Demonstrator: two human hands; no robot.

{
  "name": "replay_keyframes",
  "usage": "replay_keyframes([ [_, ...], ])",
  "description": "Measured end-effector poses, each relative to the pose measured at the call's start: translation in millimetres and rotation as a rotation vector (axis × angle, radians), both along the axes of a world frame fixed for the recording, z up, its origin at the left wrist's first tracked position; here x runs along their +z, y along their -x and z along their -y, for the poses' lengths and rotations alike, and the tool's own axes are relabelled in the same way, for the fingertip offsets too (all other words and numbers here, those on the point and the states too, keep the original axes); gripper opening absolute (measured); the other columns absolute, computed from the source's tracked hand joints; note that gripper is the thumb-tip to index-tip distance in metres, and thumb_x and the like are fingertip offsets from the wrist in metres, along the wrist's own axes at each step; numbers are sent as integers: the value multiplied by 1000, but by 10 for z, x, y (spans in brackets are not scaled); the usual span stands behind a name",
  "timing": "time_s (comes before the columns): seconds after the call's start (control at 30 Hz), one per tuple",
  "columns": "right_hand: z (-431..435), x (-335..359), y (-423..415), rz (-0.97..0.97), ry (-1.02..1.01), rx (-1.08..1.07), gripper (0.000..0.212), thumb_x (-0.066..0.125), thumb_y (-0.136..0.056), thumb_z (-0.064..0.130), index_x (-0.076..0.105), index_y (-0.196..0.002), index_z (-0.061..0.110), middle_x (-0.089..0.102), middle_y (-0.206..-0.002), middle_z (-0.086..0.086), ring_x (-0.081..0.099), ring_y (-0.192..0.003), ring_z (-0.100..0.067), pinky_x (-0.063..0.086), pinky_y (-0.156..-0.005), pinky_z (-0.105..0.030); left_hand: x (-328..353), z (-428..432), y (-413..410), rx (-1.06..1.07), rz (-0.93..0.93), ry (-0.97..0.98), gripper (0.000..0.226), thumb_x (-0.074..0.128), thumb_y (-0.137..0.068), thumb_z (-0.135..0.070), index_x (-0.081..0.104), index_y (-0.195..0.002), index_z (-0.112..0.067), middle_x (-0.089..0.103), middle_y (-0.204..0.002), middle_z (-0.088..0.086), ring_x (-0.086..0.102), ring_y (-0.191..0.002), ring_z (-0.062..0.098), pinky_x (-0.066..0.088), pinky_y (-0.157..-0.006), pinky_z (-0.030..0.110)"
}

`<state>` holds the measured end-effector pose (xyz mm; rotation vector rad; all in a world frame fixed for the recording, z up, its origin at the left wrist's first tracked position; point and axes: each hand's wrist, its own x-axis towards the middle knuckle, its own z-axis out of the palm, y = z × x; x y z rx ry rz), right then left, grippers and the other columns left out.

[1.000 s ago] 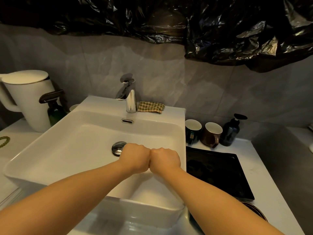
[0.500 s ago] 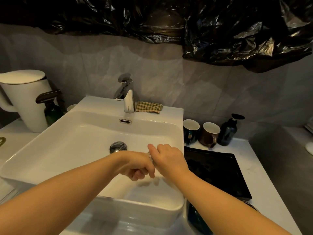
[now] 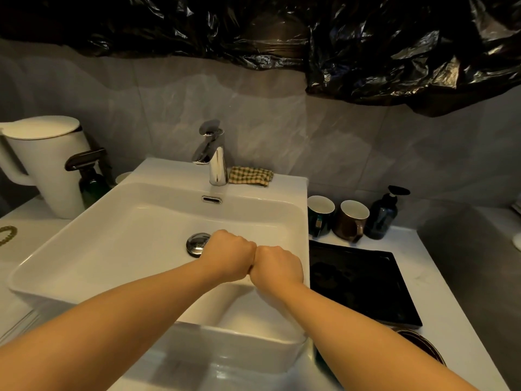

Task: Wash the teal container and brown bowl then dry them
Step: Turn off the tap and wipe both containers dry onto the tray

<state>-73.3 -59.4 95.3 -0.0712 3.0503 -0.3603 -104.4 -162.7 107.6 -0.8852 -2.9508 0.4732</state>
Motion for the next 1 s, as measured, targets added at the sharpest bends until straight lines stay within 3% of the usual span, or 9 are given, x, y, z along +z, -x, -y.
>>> replay_keyframes([
  [0.17,-99,-2,-19,-87,-54,37,24,46,-91,18,49,-114,10,65,-103,-12,55,-77,-31,30,-51,-28,21,-34,-26,201,210,-229,20,49,-85,-22,54,-103,-16,66,-98,3,63,-85,22,43,-64,30],
  [0.27,-198,23,-58,-88,-36,41,36,54,-88,24,41,-119,13,60,-108,-10,59,-89,-30,38,-58,-32,92,29,-51,391,688,-724,32,67,-78,-22,45,-102,-18,61,-91,1,60,-69,14,49,-61,28],
  [0.37,-316,-1,-98,25,284,-15,57,63,-78,36,37,-127,22,51,-115,-4,55,-102,-24,50,-76,-36,209,92,-115,414,941,-1091,26,66,-85,-28,47,-99,-19,63,-94,6,61,-71,14,49,-60,23],
  [0.43,-372,23,-160,62,634,-40,57,62,-77,43,41,-128,27,50,-119,-2,54,-103,-18,51,-84,-35,265,96,-166,404,954,-1195,23,61,-88,-34,51,-102,-20,65,-98,7,63,-77,14,52,-66,25],
  [0.5,-415,92,-247,43,889,-84,45,60,-83,43,50,-124,26,54,-119,-1,56,-98,-10,48,-77,-22,290,58,-240,442,976,-1313,24,58,-89,-36,54,-105,-18,66,-104,7,64,-90,17,53,-72,27],
  [0.6,-464,155,-391,-104,972,-158,35,64,-87,27,55,-120,21,59,-111,4,57,-95,-7,45,-74,-15,304,-67,-394,532,985,-1576,21,55,-92,-27,58,-106,-11,67,-107,11,65,-98,23,55,-77,34],
  [0.73,-467,164,-636,-308,910,-142,33,67,-78,4,55,-95,30,53,-102,11,55,-91,-5,43,-73,-8,343,-254,-617,733,1040,-1977,16,45,-98,-17,58,-97,-9,65,-97,16,65,-86,29,54,-73,39],
  [0.8,-483,165,-760,-263,930,-100,35,69,-75,2,51,-85,31,47,-101,14,52,-91,-5,43,-73,-8,338,-321,-713,767,998,-1977,18,42,-98,-16,57,-93,-9,64,-88,13,63,-79,27,52,-66,36],
  [1.0,-726,165,-1025,-76,1107,-214,20,71,-79,20,53,-85,12,63,-92,-13,62,-84,-26,54,-74,-38,275,-502,-986,587,801,-1784,18,53,-94,-16,66,-86,-7,70,-87,14,66,-81,24,55,-70,33],
])
